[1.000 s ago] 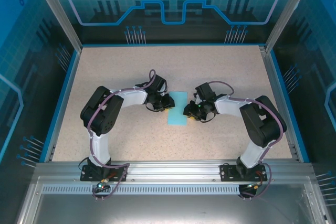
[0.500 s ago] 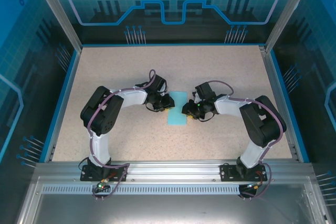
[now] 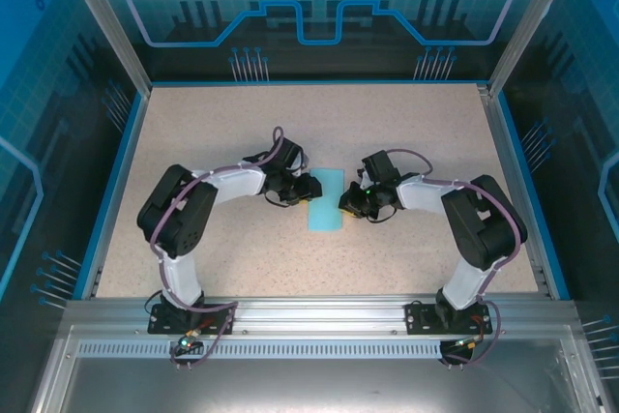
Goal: Fold a paper plane with a square sheet of paper (pick it up from the middle)
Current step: Third fold the triangle at the center of the table.
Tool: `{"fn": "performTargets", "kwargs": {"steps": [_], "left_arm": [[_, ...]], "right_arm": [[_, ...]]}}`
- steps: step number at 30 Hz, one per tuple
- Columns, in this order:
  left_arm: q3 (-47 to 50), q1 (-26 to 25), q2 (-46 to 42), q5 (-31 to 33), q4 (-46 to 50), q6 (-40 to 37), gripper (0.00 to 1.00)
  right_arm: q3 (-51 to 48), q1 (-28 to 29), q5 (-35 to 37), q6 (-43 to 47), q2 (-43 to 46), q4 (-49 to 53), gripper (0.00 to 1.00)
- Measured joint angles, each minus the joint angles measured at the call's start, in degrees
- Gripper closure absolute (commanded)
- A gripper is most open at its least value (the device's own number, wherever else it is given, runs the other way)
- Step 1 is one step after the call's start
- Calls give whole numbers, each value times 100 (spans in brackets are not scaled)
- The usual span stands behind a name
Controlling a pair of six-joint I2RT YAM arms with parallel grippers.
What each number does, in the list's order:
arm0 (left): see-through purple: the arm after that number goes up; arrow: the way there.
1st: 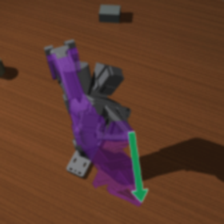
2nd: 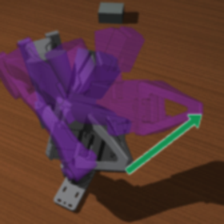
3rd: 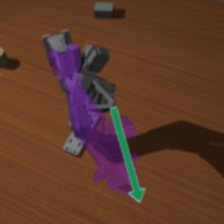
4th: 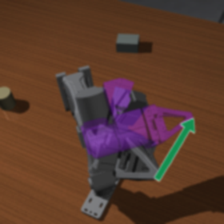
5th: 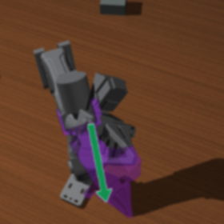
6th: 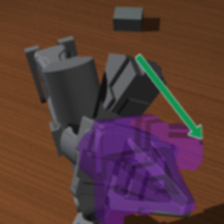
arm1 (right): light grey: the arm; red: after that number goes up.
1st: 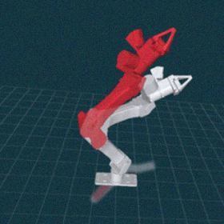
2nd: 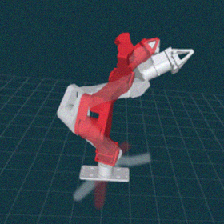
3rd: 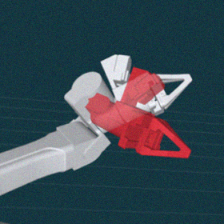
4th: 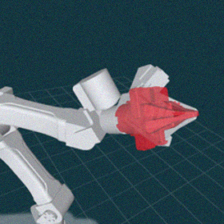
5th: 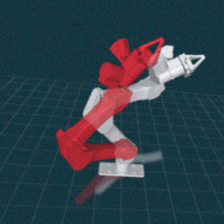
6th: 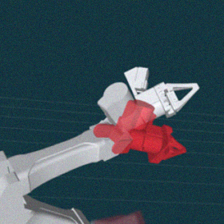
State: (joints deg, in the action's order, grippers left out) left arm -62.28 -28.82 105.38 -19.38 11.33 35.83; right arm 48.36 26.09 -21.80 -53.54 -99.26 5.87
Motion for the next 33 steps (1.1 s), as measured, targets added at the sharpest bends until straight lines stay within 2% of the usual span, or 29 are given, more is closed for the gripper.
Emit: {"fn": "performTargets", "kwargs": {"steps": [6, 11, 19, 28, 33], "left_arm": [[409, -63, -879, 15, -13, -531, 52], [662, -693, -1252, 256, 79, -1241, 50], [804, -1657, -1266, 957, 212, -1941, 46], [435, -2330, -684, 1875, 343, -2424, 45], [380, -2494, -511, 2378, 334, -2441, 44]], "right_arm": [[0, -17, -138, -55, -55, -9, 90], [2, -50, -249, -98, -55, -20, 89], [2, -79, -341, -162, -55, -42, 87], [2, -122, -472, -223, -55, -87, 86], [2, -177, -568, -267, -55, -144, 85]]}}
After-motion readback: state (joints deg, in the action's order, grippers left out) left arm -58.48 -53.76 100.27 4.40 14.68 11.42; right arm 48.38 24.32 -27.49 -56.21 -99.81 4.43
